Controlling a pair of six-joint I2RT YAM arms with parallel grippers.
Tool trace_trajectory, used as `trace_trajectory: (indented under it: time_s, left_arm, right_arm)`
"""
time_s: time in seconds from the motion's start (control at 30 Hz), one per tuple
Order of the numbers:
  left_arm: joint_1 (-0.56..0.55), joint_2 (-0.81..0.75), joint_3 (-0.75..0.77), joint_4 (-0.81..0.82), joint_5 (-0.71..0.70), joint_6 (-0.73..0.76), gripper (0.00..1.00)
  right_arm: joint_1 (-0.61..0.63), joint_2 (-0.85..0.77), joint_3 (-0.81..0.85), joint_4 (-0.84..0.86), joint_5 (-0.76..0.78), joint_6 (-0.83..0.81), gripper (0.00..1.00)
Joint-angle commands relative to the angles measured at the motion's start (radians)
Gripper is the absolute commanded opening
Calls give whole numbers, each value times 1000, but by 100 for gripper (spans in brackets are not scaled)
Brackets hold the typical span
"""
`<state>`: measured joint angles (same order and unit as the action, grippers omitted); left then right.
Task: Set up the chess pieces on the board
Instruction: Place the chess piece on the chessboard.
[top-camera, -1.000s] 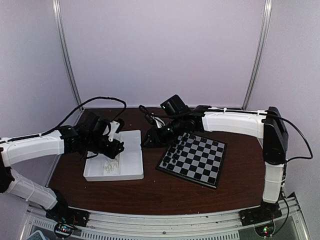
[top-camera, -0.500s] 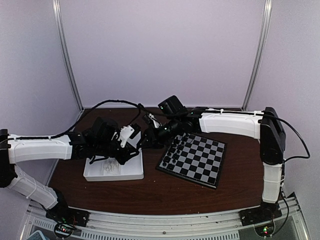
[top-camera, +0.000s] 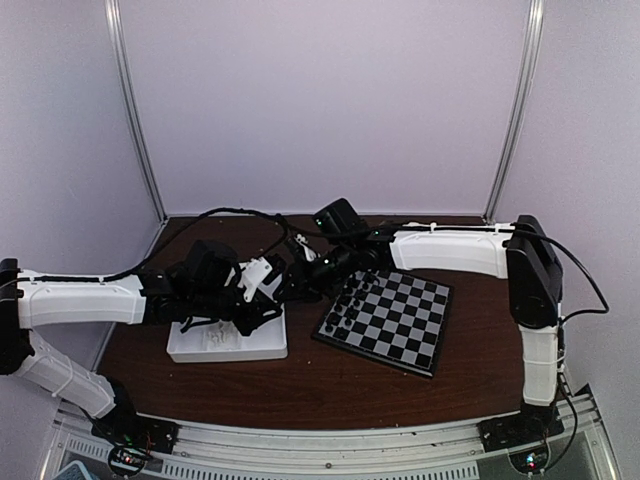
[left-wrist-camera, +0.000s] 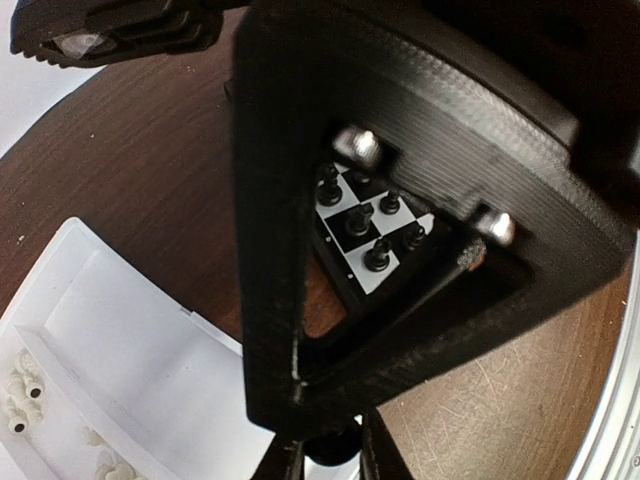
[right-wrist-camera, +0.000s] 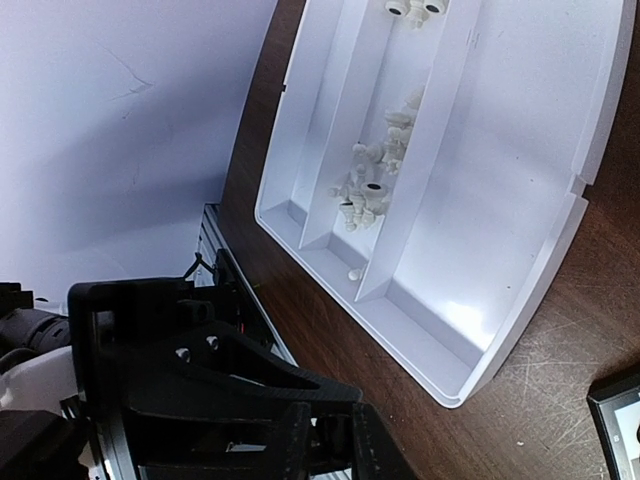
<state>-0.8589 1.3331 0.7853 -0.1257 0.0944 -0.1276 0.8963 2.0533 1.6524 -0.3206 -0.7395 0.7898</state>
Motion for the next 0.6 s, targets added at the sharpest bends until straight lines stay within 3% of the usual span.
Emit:
trace_trajectory:
  time_s: [0.0,0.2,0.3,0.57]
  left_arm:
    - [-7,-15,-6,47,8,20,12]
    - [-8,-7,-9,48,-14,17,13]
    - [-9,-6,-8,48,-14,17,13]
    - [-11,-17,-12,43,-20,24,14]
  right_arm:
    - [-3,3,1,46,-21,26,14]
    - [-6,-9,-8,38,-17,17,10]
    - [-6,-7,-7,23,-13,9,19]
    - [-7,-31,-30,10,-4,0,24]
